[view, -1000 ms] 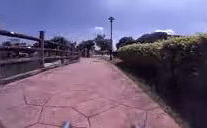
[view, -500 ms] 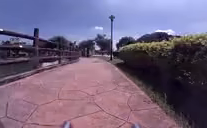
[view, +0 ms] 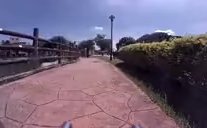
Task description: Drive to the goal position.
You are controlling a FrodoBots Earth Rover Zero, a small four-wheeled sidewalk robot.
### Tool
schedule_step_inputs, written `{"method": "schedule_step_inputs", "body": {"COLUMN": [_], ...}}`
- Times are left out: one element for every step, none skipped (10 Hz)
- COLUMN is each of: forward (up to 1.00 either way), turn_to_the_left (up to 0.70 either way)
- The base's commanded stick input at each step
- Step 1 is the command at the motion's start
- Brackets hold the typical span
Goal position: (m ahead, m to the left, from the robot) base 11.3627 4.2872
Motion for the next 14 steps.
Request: {"method": "schedule_step_inputs", "body": {"forward": [0.70, 0.70, 0.70, 0.70, 0.70, 0.70, 0.70, 0.70, 0.70, 0.67, 0.21, 0.00, 0.00, 0.00], "turn_to_the_left": [0.00, 0.00, 0.00, 0.00, 0.00, 0.00, 0.00, 0.00, 0.00, 0.00, 0.00, 0.00, 0.00, 0.00]}}
